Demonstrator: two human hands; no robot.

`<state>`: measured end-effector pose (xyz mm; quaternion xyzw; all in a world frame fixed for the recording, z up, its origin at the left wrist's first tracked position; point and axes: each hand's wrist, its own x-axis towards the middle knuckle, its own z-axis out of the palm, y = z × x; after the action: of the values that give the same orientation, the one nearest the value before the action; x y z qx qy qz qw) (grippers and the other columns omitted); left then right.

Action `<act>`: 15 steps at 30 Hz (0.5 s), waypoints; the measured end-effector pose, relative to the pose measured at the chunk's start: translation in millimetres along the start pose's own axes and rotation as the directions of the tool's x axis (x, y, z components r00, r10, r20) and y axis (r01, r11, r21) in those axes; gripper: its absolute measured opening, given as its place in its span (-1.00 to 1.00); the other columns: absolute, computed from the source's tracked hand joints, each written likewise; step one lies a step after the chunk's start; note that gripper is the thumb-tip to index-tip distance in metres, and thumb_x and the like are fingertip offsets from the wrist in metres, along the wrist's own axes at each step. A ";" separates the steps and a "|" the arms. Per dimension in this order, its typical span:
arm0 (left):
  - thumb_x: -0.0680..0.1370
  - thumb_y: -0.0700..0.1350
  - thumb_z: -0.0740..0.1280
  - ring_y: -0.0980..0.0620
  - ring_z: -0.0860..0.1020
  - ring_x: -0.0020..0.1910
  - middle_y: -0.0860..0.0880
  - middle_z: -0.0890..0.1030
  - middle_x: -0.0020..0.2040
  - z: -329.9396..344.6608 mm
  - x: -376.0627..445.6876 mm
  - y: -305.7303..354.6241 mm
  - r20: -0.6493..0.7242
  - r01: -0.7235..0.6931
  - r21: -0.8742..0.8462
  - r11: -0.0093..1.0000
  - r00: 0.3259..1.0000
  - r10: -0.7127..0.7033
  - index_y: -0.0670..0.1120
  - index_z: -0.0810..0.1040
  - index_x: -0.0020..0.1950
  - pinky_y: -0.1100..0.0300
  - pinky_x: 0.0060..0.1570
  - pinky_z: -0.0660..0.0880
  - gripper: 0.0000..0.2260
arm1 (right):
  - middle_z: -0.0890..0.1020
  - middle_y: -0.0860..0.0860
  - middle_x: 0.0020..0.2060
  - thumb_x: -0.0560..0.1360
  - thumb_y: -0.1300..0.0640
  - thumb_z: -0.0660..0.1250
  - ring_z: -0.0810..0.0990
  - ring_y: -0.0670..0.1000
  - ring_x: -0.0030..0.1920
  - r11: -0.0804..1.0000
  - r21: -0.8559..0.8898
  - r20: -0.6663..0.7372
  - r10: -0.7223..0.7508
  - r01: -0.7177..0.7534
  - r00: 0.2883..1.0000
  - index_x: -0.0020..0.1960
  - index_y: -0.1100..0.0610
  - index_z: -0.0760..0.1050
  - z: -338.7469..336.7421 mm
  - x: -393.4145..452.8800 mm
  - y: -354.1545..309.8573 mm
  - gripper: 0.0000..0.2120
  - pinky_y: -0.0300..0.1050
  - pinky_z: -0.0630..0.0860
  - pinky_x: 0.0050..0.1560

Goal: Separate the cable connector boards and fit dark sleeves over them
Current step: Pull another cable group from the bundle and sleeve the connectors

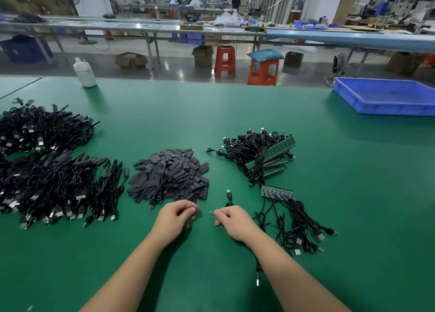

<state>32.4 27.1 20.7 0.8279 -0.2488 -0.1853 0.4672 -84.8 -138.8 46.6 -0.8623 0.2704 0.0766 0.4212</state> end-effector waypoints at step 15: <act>0.61 0.05 0.25 0.04 0.44 0.12 0.09 0.53 0.05 -2.3 -8.9 -9.8 0.209 -0.319 0.704 0.635 0.947 0.245 0.12 0.57 0.17 0.15 -0.10 0.41 -0.82 | 0.67 0.10 -0.16 0.52 0.33 0.37 0.61 -0.07 -0.28 0.796 0.600 0.088 0.040 -0.085 0.995 0.08 0.14 0.61 20.5 -1.5 7.9 -0.82 -0.19 0.63 -0.18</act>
<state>28.8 38.2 14.0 0.8858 -0.4496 -0.0342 0.1097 -88.3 -126.3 28.8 -0.6710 0.2939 0.0310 0.6800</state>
